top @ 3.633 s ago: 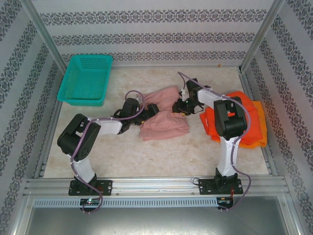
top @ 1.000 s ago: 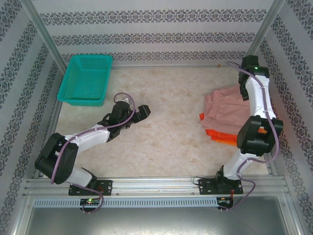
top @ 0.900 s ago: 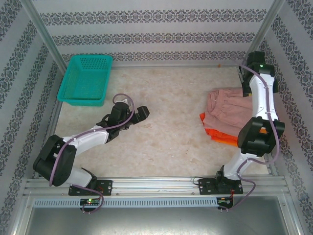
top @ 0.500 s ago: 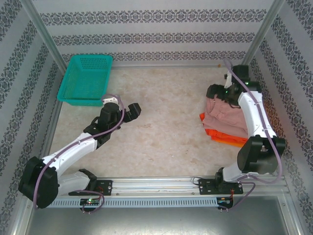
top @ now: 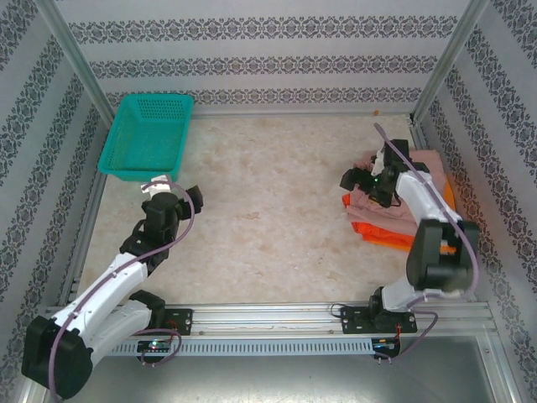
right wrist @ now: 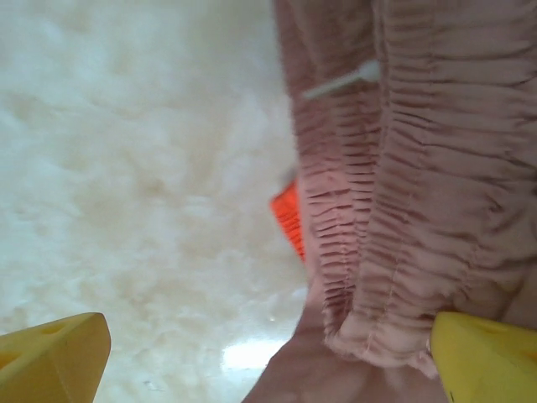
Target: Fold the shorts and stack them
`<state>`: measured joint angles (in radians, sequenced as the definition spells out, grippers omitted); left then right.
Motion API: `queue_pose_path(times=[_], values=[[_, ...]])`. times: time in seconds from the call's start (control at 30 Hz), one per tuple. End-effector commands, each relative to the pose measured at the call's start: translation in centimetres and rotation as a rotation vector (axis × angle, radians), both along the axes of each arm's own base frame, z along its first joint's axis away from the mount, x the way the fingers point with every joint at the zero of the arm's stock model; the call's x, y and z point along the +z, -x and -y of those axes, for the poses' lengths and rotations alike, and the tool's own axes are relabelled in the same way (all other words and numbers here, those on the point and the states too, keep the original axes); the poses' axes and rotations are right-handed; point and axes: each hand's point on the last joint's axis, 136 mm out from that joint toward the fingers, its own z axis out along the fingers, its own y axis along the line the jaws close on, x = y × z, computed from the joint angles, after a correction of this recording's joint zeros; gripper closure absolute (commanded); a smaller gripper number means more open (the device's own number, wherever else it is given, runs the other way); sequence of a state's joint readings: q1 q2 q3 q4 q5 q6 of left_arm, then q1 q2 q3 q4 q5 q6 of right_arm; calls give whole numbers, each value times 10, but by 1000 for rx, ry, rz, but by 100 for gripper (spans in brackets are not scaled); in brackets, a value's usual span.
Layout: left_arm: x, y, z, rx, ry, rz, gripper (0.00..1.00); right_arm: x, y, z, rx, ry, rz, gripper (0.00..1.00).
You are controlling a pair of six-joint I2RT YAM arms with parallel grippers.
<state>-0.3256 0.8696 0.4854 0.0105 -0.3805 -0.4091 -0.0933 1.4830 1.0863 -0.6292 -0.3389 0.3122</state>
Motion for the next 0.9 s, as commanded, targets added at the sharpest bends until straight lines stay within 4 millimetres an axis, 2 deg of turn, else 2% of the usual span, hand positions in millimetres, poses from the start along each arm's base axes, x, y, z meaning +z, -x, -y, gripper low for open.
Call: queue_pose_path(times=[0.0,0.1,0.23,0.37,0.47,0.63,0.7,0.8,0.87], values=[[11,3,-38,93,-237,58,0,54,-3,-4,24,39,259,2],[-1,2,-54,133,-259,90,0,63,-5,9,-2,144,468,2],[-26,1,-66,145,-266,110,0,50,-4,18,12,281,683,2],[-45,-4,-70,128,-246,129,0,16,-9,24,56,378,663,2],[-43,-15,-66,94,-250,167,0,-2,-20,25,55,387,684,2],[-45,-41,-56,20,-256,192,0,-1,-32,22,75,399,768,2],[-53,-49,-59,26,-262,165,0,0,-36,24,49,383,794,2],[-64,-59,-57,-6,-260,190,0,-11,-43,17,77,378,827,2],[-77,-61,-54,-27,-247,140,0,-15,-41,10,112,397,816,2]])
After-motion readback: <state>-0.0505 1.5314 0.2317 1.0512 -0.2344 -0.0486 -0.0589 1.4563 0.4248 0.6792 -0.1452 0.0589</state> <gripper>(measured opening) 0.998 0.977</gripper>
